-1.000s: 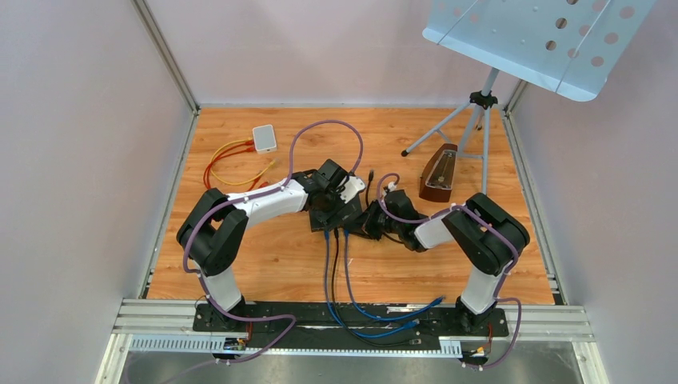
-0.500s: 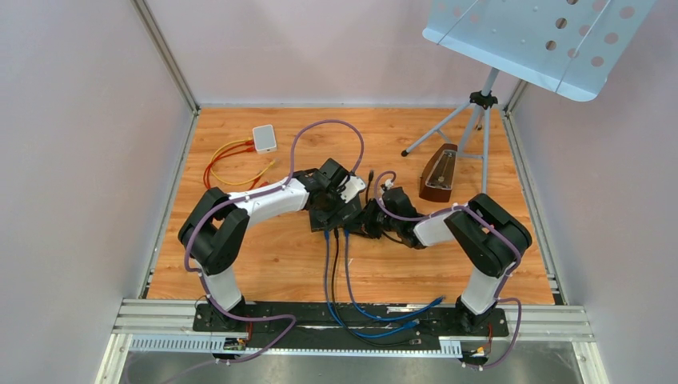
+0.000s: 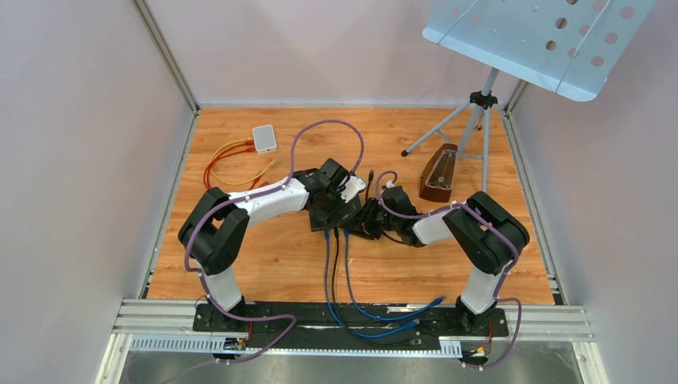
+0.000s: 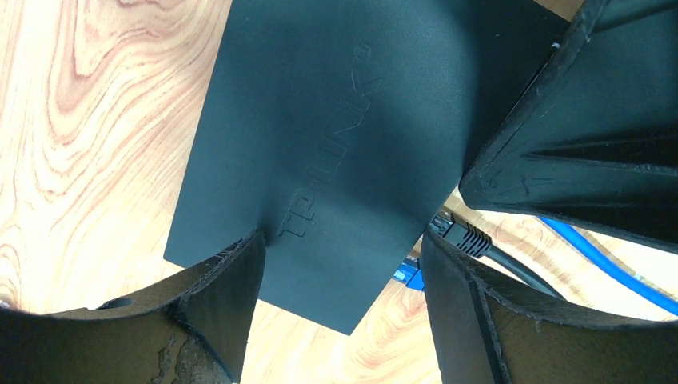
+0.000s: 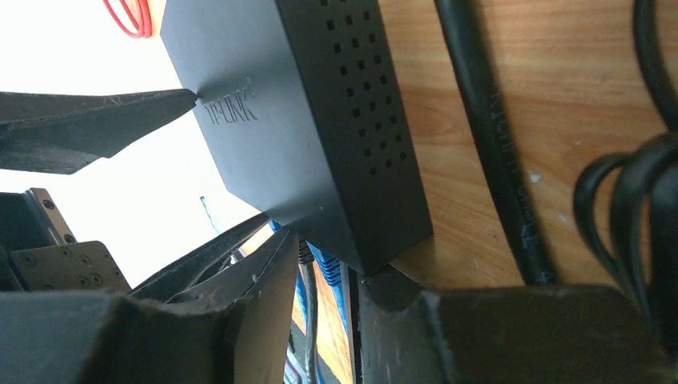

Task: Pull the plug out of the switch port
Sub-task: Pull the connector from the switch port.

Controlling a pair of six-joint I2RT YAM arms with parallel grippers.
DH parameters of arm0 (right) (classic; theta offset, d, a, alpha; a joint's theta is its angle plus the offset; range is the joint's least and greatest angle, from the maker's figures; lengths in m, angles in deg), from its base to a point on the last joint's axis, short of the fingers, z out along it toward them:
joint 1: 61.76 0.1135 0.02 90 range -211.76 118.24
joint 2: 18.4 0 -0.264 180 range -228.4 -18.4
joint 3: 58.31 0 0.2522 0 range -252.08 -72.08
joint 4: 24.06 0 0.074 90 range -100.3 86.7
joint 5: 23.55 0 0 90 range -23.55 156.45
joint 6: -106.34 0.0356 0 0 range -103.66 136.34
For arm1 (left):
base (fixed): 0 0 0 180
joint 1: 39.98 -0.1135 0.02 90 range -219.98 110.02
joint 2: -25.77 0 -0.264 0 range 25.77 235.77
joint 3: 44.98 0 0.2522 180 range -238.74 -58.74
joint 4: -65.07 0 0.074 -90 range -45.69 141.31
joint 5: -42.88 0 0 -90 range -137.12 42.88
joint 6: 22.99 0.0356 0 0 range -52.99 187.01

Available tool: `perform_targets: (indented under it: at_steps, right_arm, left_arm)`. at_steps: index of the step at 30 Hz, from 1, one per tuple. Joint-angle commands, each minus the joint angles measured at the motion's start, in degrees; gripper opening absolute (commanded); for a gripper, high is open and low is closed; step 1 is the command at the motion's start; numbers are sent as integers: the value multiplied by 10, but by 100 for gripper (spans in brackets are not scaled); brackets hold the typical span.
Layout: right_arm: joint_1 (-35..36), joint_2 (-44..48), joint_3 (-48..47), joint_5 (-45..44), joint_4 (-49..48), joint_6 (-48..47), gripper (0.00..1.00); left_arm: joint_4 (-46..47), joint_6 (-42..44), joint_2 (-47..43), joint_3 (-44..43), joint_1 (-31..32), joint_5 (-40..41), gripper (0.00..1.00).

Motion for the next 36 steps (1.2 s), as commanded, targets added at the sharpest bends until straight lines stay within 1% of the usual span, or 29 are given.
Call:
perform_targets:
  at_steps: [1, 3, 6, 8, 12, 19, 27, 36]
  right_arm:
    - [-7, -44, 9, -28, 4, 47, 32]
    - [-8, -59, 17, -26, -11, 68, 32]
    - [-8, -62, 49, -30, -64, 94, 30]
    - [-8, -54, 56, -37, -70, 94, 26]
    - [-8, -48, 33, -37, -31, 65, 12]
    - [-8, -44, 30, -30, -21, 42, 0]
    - [-7, -26, 24, -29, 2, 10, 0]
    - [-6, -8, 20, 2, 6, -43, 0]
  left_arm:
    - [-27, -10, 21, 9, 3, -33, 77]
    - [-27, -10, 22, 8, 2, -34, 77]
    - [-27, -10, 21, 8, 3, -34, 77]
    - [-27, -9, 21, 9, 3, -35, 77]
    - [-26, -10, 23, 9, 3, -37, 76]
    - [-28, -10, 23, 9, 3, -34, 76]
    - [-28, -9, 25, 8, 2, -32, 75]
    - [-26, -8, 26, 6, 2, -32, 74]
